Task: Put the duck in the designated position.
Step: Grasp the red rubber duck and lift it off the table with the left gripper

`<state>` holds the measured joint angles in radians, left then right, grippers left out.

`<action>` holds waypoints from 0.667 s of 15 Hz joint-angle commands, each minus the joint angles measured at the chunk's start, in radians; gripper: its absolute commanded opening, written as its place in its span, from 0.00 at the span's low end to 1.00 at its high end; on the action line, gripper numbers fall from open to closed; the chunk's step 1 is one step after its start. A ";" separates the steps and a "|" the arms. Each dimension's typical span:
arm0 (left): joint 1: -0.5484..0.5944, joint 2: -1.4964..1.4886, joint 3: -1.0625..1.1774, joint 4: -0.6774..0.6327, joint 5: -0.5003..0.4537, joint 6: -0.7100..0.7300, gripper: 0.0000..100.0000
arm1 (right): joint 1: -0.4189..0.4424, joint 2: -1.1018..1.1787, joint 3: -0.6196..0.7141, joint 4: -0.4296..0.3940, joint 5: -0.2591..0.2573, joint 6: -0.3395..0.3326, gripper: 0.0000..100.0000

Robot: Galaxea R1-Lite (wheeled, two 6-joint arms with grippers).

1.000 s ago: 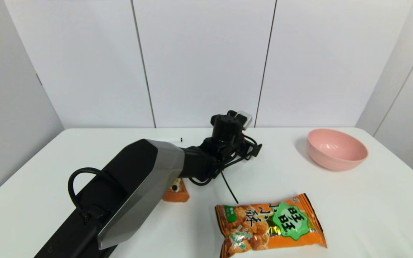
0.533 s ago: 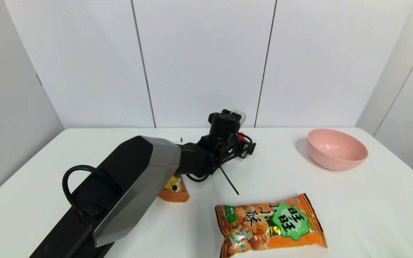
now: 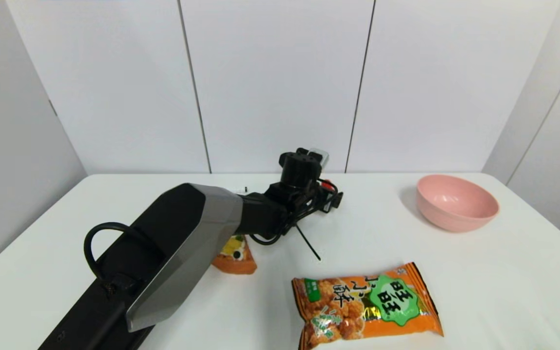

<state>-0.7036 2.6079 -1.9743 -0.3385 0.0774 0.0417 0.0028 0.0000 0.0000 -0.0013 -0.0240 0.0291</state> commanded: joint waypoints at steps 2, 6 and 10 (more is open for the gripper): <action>-0.002 0.009 0.000 -0.002 -0.001 0.000 0.00 | 0.000 0.002 0.000 0.000 -0.001 -0.002 1.00; -0.002 0.015 0.000 -0.002 -0.002 0.000 0.00 | 0.000 0.000 0.000 0.000 -0.001 0.000 1.00; -0.004 0.014 0.000 -0.004 -0.002 0.000 0.00 | 0.000 0.002 0.000 0.000 -0.001 0.000 1.00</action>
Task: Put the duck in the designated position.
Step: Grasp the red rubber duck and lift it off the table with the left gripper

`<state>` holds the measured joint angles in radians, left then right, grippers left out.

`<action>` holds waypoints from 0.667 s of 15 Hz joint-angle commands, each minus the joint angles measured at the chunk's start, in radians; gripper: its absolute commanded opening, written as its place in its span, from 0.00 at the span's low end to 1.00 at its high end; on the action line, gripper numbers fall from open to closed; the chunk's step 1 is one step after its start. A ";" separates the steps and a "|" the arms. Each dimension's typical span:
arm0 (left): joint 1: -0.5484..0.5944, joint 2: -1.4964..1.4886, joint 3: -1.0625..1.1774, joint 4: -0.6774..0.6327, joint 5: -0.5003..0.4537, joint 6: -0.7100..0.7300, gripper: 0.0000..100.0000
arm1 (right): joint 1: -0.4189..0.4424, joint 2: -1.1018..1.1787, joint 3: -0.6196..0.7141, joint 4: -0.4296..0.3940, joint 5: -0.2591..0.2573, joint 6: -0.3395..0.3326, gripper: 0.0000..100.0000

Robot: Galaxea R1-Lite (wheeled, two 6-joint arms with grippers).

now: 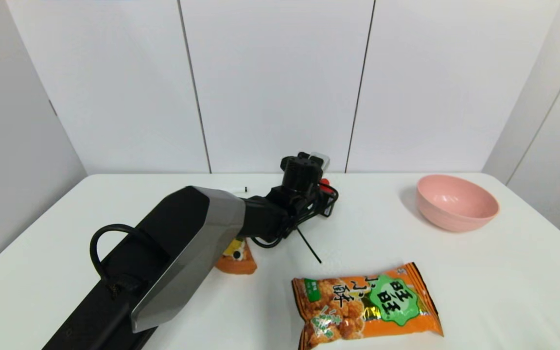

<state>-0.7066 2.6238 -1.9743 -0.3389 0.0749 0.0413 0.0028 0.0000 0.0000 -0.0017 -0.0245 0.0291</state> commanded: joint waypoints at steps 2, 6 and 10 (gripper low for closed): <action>-0.004 -0.007 0.000 -0.002 0.000 0.000 0.00 | 0.000 0.000 0.000 0.000 0.000 -0.002 1.00; -0.007 -0.114 0.029 0.006 -0.003 0.012 0.00 | 0.000 0.002 0.000 0.000 0.000 0.000 1.00; -0.021 -0.272 0.100 0.017 0.002 0.009 0.00 | 0.000 0.002 0.000 0.000 0.000 0.000 1.00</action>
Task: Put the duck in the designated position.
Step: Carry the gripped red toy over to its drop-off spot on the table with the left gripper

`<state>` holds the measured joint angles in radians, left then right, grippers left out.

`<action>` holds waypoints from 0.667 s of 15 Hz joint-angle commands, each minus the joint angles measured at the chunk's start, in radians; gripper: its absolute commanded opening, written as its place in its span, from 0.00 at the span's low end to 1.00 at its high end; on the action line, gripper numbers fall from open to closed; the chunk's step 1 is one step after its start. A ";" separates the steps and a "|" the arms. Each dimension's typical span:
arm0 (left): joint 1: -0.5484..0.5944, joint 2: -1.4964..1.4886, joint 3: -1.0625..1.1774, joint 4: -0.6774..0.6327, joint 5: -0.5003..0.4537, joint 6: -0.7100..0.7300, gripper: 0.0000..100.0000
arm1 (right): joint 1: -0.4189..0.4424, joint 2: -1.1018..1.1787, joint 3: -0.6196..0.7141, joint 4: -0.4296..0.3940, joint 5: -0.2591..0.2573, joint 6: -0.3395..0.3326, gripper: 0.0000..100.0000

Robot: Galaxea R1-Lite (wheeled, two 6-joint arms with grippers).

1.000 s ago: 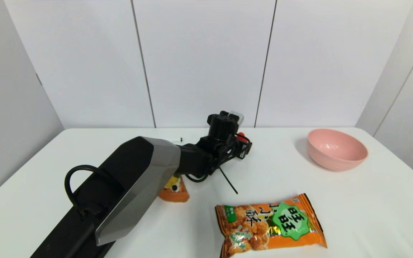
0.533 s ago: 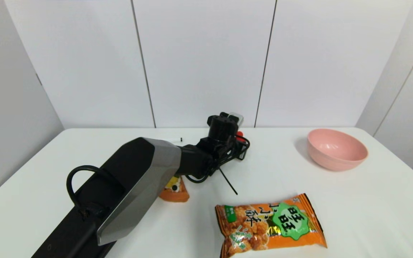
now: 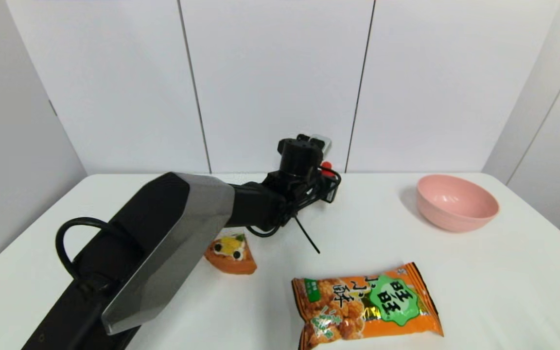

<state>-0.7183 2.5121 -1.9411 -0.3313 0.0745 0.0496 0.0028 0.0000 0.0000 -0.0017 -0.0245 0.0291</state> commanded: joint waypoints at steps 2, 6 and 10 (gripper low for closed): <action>0.003 -0.274 0.145 0.021 0.021 0.001 0.00 | 0.000 0.002 0.000 0.000 0.000 -0.002 1.00; 0.069 -0.432 0.263 0.017 0.117 0.015 0.00 | 0.000 0.002 0.000 0.000 0.000 0.000 1.00; 0.161 -0.513 0.333 0.021 0.159 0.062 0.00 | 0.000 0.002 0.000 0.000 0.000 0.000 1.00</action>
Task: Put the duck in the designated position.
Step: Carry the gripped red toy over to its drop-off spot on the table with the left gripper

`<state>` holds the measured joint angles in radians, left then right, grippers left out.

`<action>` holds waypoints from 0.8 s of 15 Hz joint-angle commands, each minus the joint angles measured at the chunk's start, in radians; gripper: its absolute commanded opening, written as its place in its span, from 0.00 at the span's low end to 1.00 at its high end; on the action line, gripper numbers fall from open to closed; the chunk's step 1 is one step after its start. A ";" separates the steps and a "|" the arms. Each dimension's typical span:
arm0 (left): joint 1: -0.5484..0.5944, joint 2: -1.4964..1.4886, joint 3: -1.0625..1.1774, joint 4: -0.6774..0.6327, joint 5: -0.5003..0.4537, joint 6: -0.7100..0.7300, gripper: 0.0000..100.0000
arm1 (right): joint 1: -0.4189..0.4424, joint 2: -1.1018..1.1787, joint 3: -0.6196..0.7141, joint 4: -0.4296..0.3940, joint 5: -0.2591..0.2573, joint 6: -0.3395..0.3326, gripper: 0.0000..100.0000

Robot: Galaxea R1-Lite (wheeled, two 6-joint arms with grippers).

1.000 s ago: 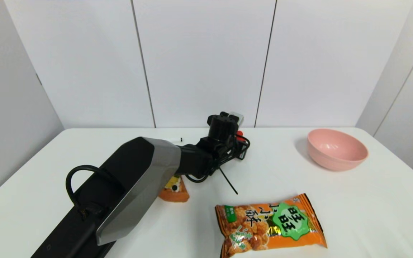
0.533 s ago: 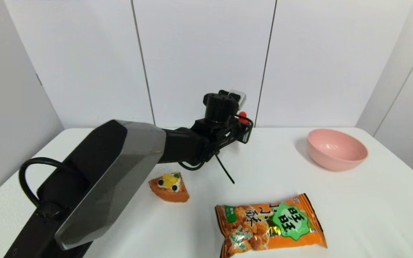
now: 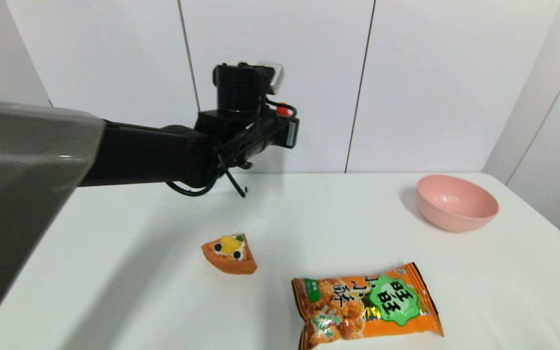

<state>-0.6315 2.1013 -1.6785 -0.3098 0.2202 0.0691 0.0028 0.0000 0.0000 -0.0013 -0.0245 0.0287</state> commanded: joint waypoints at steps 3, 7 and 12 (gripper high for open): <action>0.174 -0.165 0.166 0.006 0.007 0.116 0.00 | 0.000 0.000 0.000 0.000 0.000 0.000 1.00; 0.251 -0.185 0.229 0.000 -0.045 0.115 0.00 | 0.000 0.000 0.000 0.000 0.000 0.000 1.00; 0.305 -0.133 0.243 -0.003 -0.223 0.107 0.00 | 0.000 0.002 0.000 0.000 0.000 0.000 1.00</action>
<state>-0.3423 1.9362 -1.4406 -0.3091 0.0221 0.1804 0.0032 0.0000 0.0000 -0.0013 -0.0245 0.0287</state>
